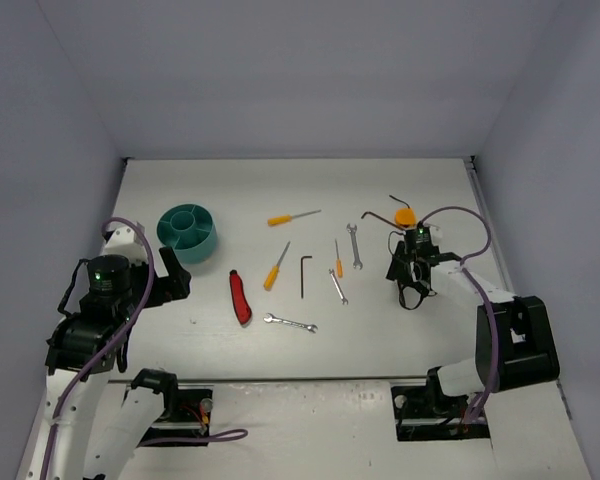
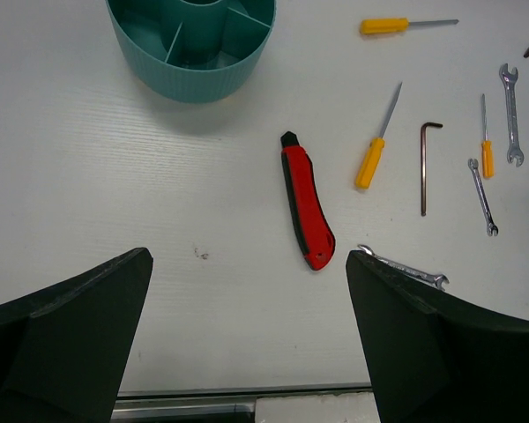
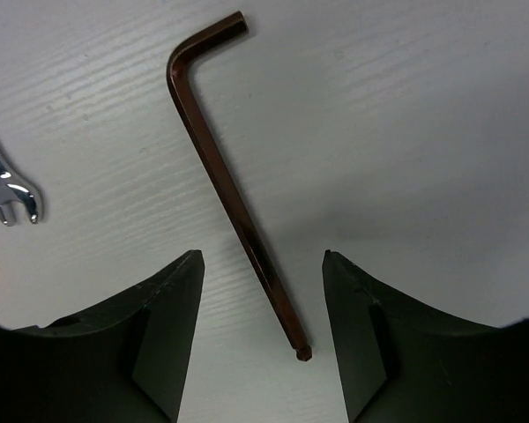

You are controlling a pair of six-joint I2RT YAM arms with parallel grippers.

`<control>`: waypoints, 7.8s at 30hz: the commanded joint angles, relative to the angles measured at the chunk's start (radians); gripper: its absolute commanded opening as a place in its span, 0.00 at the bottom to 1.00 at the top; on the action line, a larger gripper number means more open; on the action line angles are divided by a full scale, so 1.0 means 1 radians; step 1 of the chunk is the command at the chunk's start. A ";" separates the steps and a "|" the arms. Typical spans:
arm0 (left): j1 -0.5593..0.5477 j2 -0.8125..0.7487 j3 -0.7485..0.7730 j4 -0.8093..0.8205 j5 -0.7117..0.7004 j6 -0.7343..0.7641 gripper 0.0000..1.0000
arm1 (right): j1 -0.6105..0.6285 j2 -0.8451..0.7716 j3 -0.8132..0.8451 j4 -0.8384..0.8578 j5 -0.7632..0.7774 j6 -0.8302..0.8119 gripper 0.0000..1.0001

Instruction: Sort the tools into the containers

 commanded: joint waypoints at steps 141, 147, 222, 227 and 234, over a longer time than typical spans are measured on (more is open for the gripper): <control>0.321 1.062 0.599 0.449 -0.119 -0.059 0.00 | 0.722 -0.378 -0.029 0.333 -0.125 -0.283 0.80; 0.320 1.114 0.589 0.439 -0.102 -0.110 0.05 | 0.722 -0.360 -0.027 0.318 -0.071 -0.261 0.81; -0.299 0.522 0.104 0.491 0.095 -0.273 0.75 | 0.699 0.139 0.123 0.309 0.245 -0.078 0.00; -0.336 0.587 0.109 0.579 0.138 -0.310 0.75 | 0.700 -0.002 0.041 0.429 0.182 -0.149 0.00; -0.404 0.662 0.127 0.674 0.152 -0.335 0.75 | 0.700 -0.189 -0.038 0.535 0.076 -0.205 0.00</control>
